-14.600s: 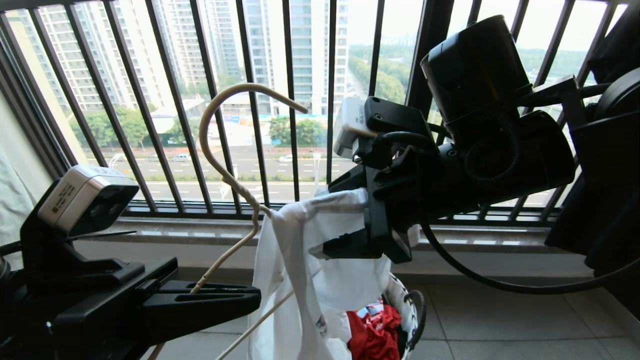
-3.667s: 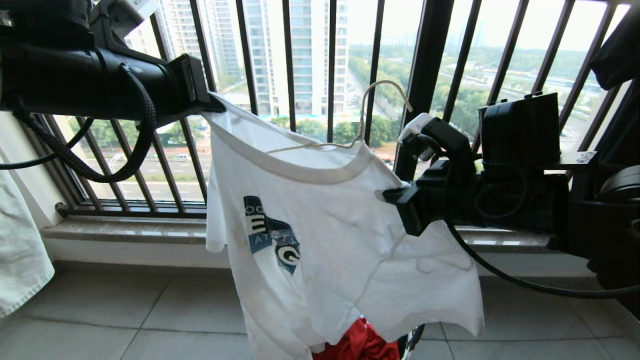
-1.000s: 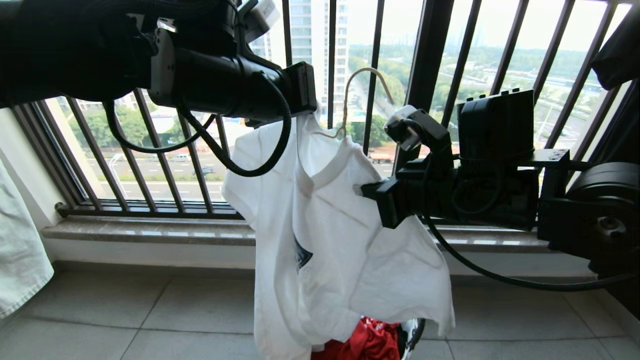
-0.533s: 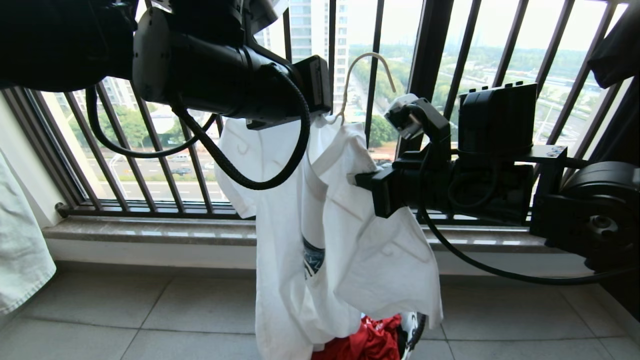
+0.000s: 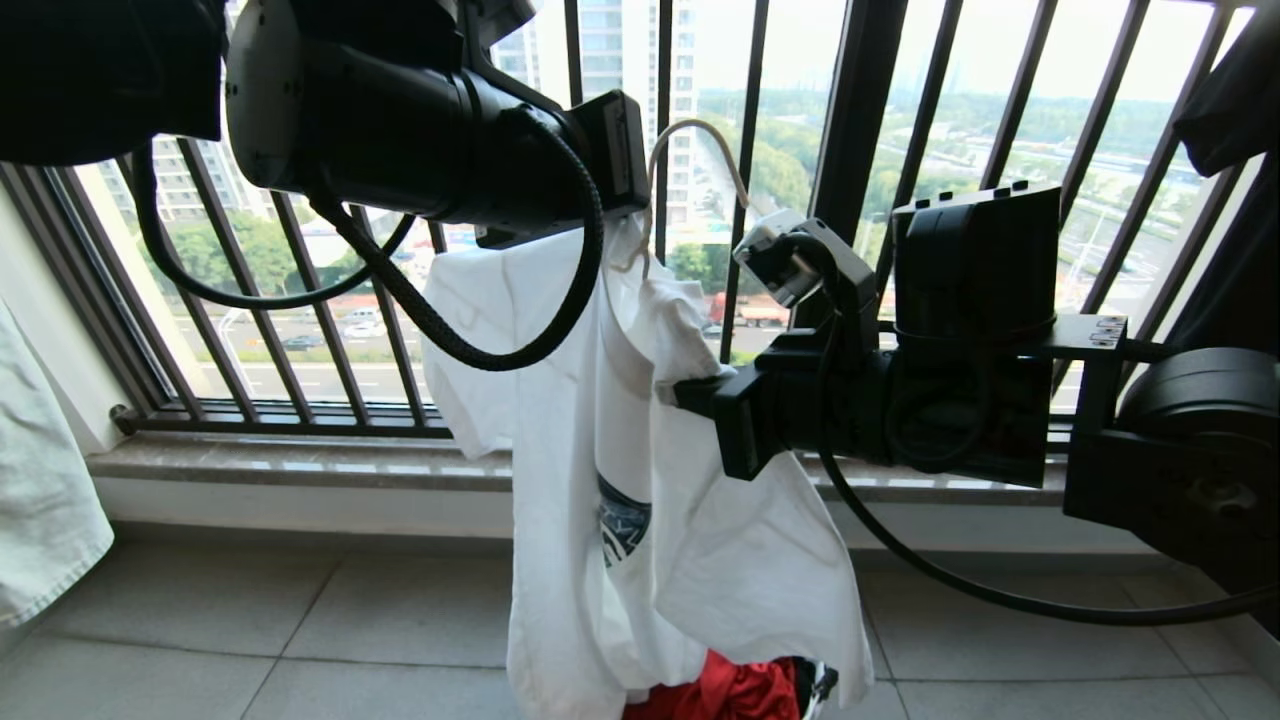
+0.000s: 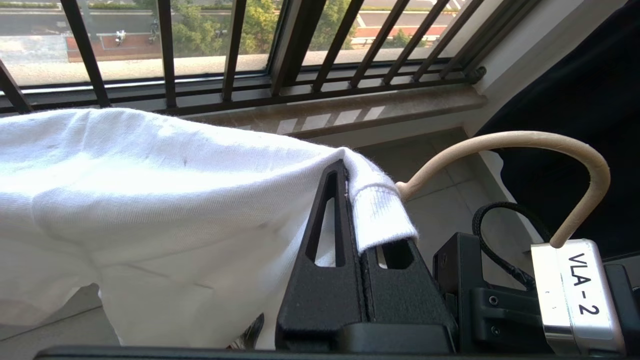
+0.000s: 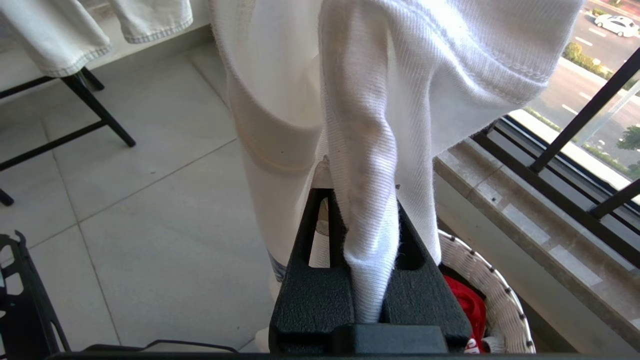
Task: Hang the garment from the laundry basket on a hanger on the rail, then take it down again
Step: Hang the clothes on the clothes rack
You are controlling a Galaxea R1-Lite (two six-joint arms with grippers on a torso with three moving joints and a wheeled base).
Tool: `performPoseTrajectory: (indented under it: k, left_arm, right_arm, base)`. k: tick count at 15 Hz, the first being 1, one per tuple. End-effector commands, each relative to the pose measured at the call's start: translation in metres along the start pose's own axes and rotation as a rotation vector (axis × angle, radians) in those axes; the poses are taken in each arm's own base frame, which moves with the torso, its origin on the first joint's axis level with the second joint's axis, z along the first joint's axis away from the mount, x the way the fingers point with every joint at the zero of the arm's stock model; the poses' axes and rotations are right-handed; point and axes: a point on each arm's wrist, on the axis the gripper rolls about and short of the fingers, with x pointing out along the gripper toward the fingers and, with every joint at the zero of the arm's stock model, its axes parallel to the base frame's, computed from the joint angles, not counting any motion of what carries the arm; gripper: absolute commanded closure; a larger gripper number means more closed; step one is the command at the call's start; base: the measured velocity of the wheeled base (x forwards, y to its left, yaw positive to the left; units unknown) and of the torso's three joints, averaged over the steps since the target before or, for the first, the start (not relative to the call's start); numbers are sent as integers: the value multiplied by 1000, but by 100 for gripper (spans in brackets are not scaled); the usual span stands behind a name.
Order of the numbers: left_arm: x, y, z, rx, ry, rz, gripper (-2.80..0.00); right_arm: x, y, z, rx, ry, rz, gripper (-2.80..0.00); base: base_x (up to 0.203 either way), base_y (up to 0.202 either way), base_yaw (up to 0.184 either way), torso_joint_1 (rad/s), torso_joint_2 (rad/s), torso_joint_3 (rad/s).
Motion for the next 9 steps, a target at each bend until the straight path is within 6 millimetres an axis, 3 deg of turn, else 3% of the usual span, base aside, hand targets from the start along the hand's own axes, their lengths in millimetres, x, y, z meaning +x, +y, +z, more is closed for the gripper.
performPoseTrajectory:
  k: [1, 4, 5, 9]
  left_arm:
    - [-4, 1, -1, -2, 4, 4, 0]
    - [-5, 2, -2, -1, 1, 29, 0]
    - [-6, 2, -2, 0, -3, 45, -280]
    - [-21, -2, -1, 4, 6, 36, -280]
  right_arm:
    - [-4, 2, 3, 1, -13, 6, 0]
    - [-10, 3, 8, 12, -32, 5, 0]
    - [-10, 3, 9, 13, -35, 5, 0]
    - [-13, 2, 11, 12, -43, 1, 0]
  base:
    - [0, 0, 0, 0, 0, 0]
    - [0, 0, 0, 0, 0, 0]
    - [0, 0, 0, 0, 0, 0]
    - [0, 0, 0, 0, 0, 0]
